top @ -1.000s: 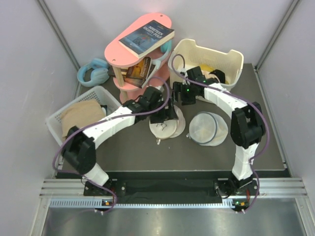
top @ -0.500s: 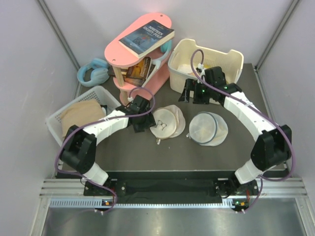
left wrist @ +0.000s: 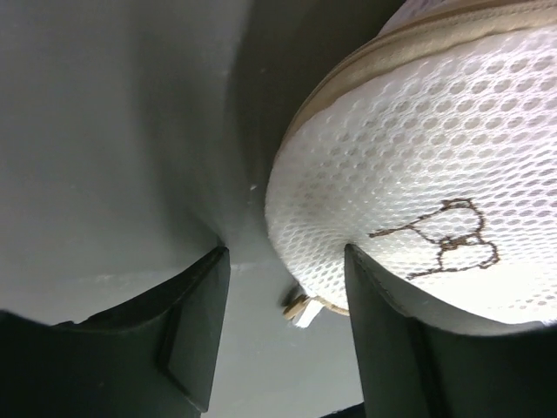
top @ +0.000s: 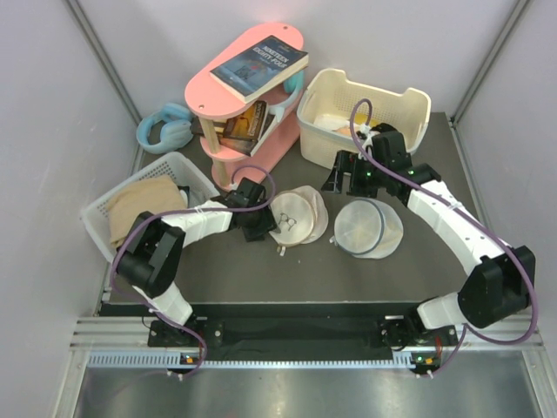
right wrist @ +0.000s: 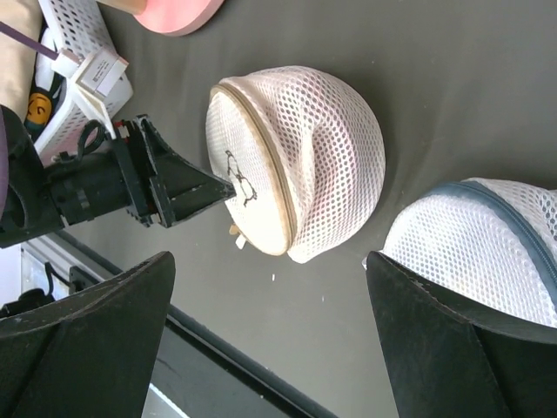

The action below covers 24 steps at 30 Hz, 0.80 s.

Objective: Unzip the laundry bag and remove the bra

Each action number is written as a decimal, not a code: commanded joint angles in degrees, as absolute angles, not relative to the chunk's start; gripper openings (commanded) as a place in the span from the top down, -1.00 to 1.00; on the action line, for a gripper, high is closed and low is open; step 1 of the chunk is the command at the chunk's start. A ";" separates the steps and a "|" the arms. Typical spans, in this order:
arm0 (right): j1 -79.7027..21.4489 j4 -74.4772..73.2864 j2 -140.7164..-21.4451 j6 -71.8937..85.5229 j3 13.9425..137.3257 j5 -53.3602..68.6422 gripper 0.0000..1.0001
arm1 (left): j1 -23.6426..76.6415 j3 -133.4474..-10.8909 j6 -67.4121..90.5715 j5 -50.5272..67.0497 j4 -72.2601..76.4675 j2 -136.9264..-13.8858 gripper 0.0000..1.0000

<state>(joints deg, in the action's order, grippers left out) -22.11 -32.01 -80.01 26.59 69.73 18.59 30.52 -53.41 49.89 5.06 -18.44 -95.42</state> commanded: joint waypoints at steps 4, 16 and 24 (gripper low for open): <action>-22.50 -28.31 -78.49 25.93 70.75 19.60 -0.81 | 30.50 -51.77 51.68 7.47 -11.26 -98.26 0.17; -23.90 -31.11 -75.94 25.22 70.66 20.64 -0.67 | 30.59 -61.16 58.26 7.30 -15.72 -93.61 1.00; -31.02 -29.79 -77.25 30.40 74.96 21.09 -0.29 | 31.20 -65.04 70.30 5.98 -17.40 -89.04 1.00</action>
<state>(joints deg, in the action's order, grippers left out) -27.00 -32.32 -77.62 27.38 70.22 19.99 30.59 -62.96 62.65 7.40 -17.17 -92.64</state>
